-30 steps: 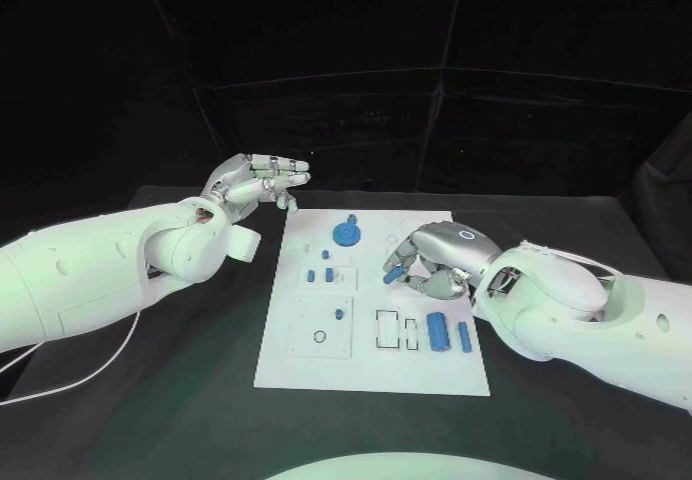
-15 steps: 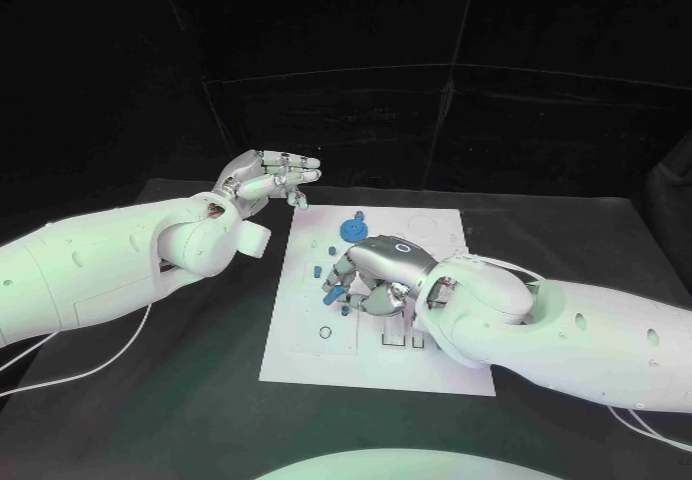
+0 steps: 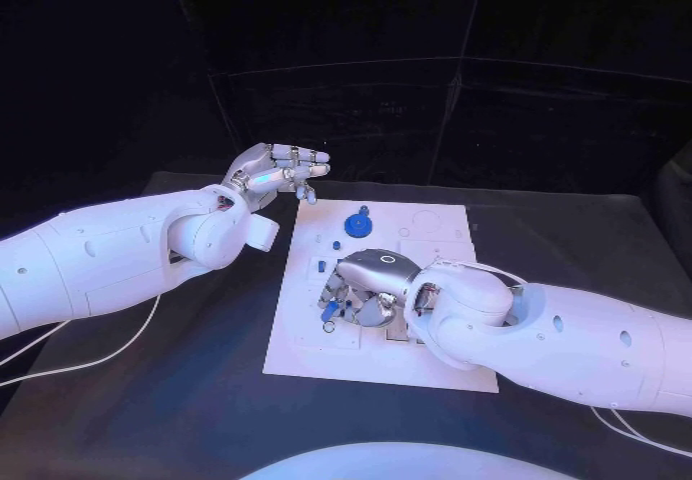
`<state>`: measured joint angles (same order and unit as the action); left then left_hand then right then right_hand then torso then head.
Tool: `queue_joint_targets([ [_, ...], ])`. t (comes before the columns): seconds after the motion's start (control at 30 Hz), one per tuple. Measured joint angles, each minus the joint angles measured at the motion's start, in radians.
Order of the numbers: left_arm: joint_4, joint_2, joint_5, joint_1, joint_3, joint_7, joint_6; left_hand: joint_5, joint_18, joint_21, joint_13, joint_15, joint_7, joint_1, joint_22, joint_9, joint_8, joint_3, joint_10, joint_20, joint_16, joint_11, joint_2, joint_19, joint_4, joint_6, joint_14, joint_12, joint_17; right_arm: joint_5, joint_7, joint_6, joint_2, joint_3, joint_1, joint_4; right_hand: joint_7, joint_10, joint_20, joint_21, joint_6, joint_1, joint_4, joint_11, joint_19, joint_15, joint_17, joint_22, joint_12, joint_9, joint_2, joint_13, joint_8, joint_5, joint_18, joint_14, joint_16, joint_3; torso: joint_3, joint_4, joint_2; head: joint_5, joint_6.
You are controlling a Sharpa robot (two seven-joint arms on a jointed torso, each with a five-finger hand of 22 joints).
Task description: Assemble the parts on the task board
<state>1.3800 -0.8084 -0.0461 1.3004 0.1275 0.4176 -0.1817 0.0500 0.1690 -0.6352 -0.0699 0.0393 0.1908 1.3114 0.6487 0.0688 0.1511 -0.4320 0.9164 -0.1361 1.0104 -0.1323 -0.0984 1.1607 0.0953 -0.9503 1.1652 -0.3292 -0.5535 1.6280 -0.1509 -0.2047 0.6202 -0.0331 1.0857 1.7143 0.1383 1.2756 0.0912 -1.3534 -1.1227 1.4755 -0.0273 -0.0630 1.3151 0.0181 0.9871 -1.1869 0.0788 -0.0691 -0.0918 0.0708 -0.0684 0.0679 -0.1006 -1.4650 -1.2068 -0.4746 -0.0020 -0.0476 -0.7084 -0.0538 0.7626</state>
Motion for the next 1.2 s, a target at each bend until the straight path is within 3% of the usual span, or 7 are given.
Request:
queue_joint_targets([
  [0.43, -0.004, 0.005, 0.0, 0.0, 0.0, -0.001, 0.002, 0.0, 0.0, 0.0, 0.0, 0.0, 0.0, 0.0, 0.0, 0.0, 0.0, 0.0, 0.0, 0.0, 0.0, 0.0, 0.0, 0.0, 0.0, 0.0, 0.0, 0.0, 0.0, 0.034, -0.012, 0.051, -0.017, 0.0, -0.008, -0.016, -0.001, 0.0, 0.0, 0.0, 0.001, 0.0, 0.0, 0.0, 0.0, 0.0, -0.001, 0.0, 0.0, 0.0, 0.0, 0.0, 0.003, 0.004, 0.0, 0.0, 0.0, 0.0, 0.0011, 0.0, 0.001, -0.004, 0.004],
  [0.7, -0.006, 0.007, 0.0, 0.0, 0.0, -0.001, 0.003, 0.0, 0.0, 0.0, 0.0, 0.0, 0.0, 0.0, 0.0, 0.0, 0.0, 0.0, 0.0, 0.0, 0.0, 0.0, 0.0, 0.0, 0.0, 0.0, 0.0, 0.0, 0.0, 0.057, -0.019, 0.067, -0.025, 0.0, -0.013, -0.024, -0.002, 0.0, 0.0, 0.0, 0.002, 0.0, 0.0, 0.0, 0.0, 0.0, -0.001, 0.0, 0.0, 0.0, 0.0, 0.0, 0.002, 0.004, 0.0, 0.0, 0.0, 0.0, 0.0011, 0.0, 0.001, 0.002, 0.004],
  [1.2, -0.007, 0.007, 0.0, 0.0, 0.001, -0.002, 0.005, 0.0, 0.0, 0.0, 0.0, 0.0, 0.0, 0.0, 0.0, 0.0, 0.0, 0.0, 0.0, 0.0, 0.0, 0.0, 0.0, 0.0, 0.0, 0.0, 0.0, 0.0, 0.0, 0.097, -0.029, 0.091, -0.036, -0.001, -0.018, -0.028, 0.004, 0.0, 0.004, 0.0, 0.003, -0.015, 0.0, 0.0, -0.004, 0.0, -0.004, 0.002, -0.007, -0.001, -0.005, 0.0, 0.0, 0.004, 0.0, 0.0, 0.0, 0.0, 0.0005, -0.0001, 0.001, -0.003, 0.009],
])
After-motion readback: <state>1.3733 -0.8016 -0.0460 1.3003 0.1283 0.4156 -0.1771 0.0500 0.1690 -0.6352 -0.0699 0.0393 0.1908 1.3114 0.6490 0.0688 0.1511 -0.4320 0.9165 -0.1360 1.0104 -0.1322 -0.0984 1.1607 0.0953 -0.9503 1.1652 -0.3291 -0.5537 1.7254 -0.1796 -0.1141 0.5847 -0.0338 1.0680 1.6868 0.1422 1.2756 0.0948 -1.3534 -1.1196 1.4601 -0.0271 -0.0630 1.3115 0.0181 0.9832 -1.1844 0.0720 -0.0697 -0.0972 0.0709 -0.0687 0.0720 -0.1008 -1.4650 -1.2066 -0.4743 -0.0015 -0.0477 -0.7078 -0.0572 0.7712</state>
